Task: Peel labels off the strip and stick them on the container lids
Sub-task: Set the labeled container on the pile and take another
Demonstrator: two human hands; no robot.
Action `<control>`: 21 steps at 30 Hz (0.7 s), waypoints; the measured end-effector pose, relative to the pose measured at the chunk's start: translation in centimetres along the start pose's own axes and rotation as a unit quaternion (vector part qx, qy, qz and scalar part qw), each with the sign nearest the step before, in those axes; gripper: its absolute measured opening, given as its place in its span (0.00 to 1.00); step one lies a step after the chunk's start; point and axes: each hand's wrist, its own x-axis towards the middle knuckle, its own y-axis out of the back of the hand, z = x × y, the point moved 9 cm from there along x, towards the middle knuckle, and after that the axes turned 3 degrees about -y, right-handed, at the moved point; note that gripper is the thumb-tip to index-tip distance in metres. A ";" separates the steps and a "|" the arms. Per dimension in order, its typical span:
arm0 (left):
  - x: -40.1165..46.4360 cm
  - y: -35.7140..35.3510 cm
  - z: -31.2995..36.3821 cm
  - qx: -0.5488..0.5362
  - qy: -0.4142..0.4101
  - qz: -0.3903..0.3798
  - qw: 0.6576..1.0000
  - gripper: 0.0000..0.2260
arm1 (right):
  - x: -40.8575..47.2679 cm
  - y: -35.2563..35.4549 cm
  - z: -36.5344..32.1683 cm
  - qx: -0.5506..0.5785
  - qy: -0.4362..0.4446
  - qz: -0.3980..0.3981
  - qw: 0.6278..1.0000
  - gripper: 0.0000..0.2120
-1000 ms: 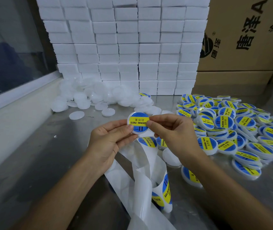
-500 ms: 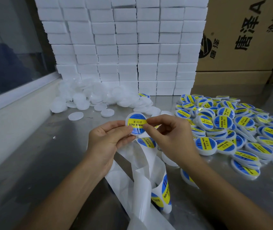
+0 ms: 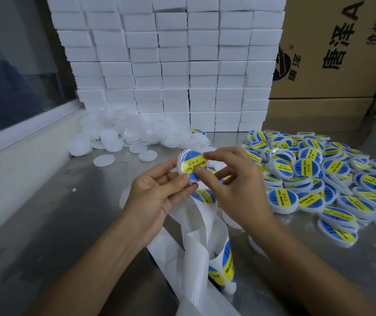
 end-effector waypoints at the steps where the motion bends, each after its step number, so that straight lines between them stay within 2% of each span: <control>1: -0.1 -0.3 0.0 -0.005 0.002 -0.010 1.000 0.16 | 0.0 -0.1 0.3 0.005 -0.016 -0.007 1.000 0.17; 4: -0.5 -1.4 -0.3 -0.017 0.007 -0.049 0.999 0.18 | -0.2 -1.1 1.3 0.042 -0.077 -0.053 0.995 0.23; 9: -0.8 -2.4 -0.2 -0.029 0.013 -0.090 0.995 0.18 | -0.2 -2.3 0.5 0.210 -0.088 -0.159 0.961 0.18; 12: -0.8 -2.3 -0.3 -0.032 0.018 -0.088 0.995 0.16 | 0.0 -2.1 0.1 0.223 -0.078 -0.194 0.952 0.14; 14: -0.7 -2.3 -0.2 -0.023 0.020 -0.087 0.996 0.14 | 0.2 -1.7 0.0 0.210 -0.066 -0.182 0.958 0.11; 18: -0.9 -2.8 -0.4 -0.011 0.014 -0.095 0.995 0.14 | 0.4 -0.9 0.2 0.179 -0.070 -0.121 0.974 0.10; 21: -0.7 -2.5 -0.3 -0.009 -0.003 -0.081 0.997 0.15 | 0.2 -1.2 0.2 0.119 -0.063 -0.120 0.984 0.04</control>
